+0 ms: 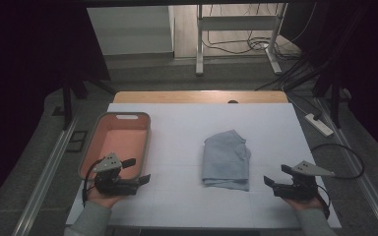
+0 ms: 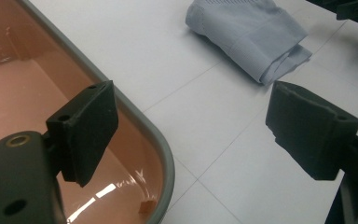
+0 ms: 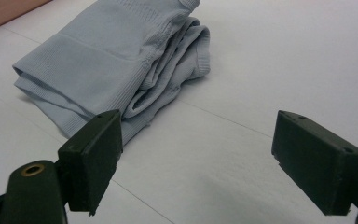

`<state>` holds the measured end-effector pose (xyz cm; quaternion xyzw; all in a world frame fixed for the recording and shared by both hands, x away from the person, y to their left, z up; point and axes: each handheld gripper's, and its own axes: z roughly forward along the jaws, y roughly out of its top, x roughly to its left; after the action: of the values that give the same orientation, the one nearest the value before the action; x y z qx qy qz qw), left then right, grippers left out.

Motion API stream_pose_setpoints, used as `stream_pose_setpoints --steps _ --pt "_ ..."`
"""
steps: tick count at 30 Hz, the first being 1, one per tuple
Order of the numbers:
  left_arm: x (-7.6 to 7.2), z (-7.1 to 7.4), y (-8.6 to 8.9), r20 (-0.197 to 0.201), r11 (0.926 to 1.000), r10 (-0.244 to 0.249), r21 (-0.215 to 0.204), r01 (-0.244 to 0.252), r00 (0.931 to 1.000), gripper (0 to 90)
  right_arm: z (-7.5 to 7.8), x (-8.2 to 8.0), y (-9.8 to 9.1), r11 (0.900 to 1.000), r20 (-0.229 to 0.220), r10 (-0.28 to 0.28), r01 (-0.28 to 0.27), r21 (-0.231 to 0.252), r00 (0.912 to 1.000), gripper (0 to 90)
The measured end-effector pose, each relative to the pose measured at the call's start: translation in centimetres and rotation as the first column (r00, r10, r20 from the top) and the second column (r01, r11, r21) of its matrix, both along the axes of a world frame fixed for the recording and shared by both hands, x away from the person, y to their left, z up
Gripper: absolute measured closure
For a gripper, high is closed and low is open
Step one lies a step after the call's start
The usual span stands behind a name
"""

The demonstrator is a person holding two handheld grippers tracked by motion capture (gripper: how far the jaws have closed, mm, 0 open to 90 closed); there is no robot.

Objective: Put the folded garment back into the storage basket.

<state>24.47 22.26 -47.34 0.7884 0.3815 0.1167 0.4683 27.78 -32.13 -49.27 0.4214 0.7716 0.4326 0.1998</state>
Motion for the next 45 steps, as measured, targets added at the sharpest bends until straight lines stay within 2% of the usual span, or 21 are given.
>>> stream_pose_setpoints --steps 15,31,45 --pt "0.6 0.4 -0.8 0.005 1.0000 -0.002 -0.004 0.002 1.0000 16.8 0.1 0.0 0.0 1.0000 0.006 -0.005 0.005 0.003 1.0000 17.2" --pt "1.4 0.9 -2.1 0.008 0.9996 -0.028 -0.005 0.028 0.9996 16.8 0.0 0.0 0.0 1.0000 0.007 -0.003 0.003 0.005 1.0000 17.4" --pt "1.9 0.8 -3.2 -0.008 0.9987 -0.051 -0.006 0.051 0.9987 16.6 0.0 0.0 0.0 1.0000 0.004 -0.001 0.000 0.006 1.0000 17.5"
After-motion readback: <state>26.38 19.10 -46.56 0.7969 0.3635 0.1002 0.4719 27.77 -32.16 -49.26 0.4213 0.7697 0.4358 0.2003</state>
